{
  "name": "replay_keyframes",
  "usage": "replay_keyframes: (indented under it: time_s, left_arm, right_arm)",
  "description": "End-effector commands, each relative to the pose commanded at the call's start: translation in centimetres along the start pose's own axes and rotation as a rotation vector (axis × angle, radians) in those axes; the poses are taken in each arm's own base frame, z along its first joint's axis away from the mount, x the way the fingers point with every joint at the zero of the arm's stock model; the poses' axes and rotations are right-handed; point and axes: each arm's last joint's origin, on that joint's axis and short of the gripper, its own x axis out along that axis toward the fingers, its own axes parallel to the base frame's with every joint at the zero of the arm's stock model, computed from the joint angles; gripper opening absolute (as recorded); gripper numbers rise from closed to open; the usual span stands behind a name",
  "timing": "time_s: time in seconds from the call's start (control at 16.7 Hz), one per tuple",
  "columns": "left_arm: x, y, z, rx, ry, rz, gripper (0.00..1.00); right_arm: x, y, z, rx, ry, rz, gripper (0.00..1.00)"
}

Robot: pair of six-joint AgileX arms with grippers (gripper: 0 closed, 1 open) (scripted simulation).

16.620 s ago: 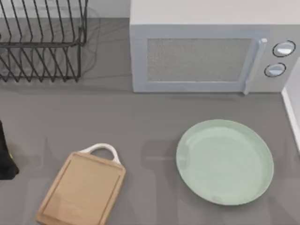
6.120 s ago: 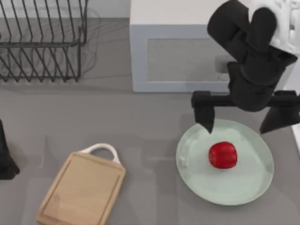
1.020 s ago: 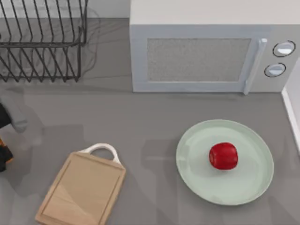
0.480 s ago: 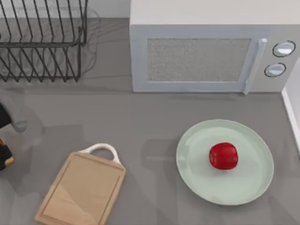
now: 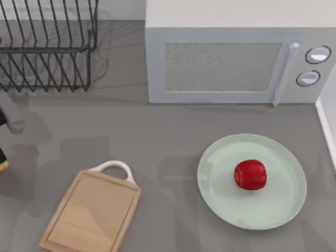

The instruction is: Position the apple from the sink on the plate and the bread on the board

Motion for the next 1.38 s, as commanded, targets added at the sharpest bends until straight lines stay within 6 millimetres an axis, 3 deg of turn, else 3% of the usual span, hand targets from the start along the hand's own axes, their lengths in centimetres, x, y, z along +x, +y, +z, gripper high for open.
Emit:
replay_keyframes:
  time_s: [0.42,0.84,1.08,1.38]
  left_arm:
    - [-6.6,-0.5,-0.2,-0.003,0.010,-0.017,0.00]
    - [-6.5,-0.7,0.2,-0.020,0.011,-0.018,0.00]
    - [-6.2,-2.1,2.6,-0.118,0.018,-0.020,0.00]
    - [-5.1,-6.1,6.6,-0.343,0.043,-0.028,0.00]
  right_arm:
    - [0.0,0.0,0.0,0.000,0.000,0.000,1.00]
    - [0.0,0.0,0.0,0.000,0.000,0.000,1.00]
    - [0.0,0.0,0.0,0.000,0.000,0.000,1.00]
    - [0.0,0.0,0.0,0.000,0.000,0.000,1.00]
